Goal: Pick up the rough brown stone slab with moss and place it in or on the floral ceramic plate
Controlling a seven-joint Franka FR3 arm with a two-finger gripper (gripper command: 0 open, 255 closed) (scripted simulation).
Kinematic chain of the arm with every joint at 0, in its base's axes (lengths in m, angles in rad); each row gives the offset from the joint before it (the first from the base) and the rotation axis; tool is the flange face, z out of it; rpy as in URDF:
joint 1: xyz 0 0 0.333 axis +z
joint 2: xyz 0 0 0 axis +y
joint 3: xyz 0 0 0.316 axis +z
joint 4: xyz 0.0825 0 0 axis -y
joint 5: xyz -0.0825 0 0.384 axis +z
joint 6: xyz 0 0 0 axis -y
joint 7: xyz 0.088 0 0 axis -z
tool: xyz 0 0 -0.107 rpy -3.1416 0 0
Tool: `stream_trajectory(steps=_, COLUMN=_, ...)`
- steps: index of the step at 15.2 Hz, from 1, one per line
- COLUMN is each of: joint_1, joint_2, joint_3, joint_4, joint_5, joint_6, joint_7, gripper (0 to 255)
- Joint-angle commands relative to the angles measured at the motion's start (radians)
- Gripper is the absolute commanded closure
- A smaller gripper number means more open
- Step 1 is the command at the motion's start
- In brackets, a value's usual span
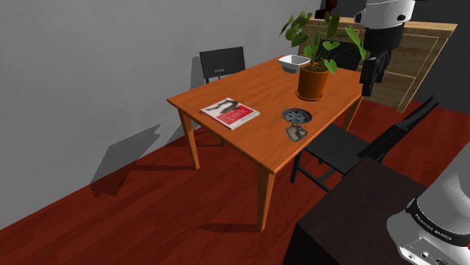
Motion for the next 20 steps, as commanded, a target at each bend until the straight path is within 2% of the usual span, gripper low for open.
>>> stream_trajectory(steps=1, joint_1=0.0, joint_2=0.0, joint_3=0.0, joint_4=0.0, joint_5=0.0, joint_6=0.0, joint_7=0.0, gripper=0)
stream_trajectory(steps=11, joint_1=-0.03, joint_2=0.276, joint_3=0.029, joint_4=-0.071, joint_5=-0.06, joint_6=0.381, joint_7=0.116, gripper=0)
stream_trajectory(steps=20, joint_1=-0.073, joint_2=0.613, joint_3=0.048, joint_4=0.006, joint_5=-0.171, joint_6=0.662, joint_7=0.255, gripper=0)
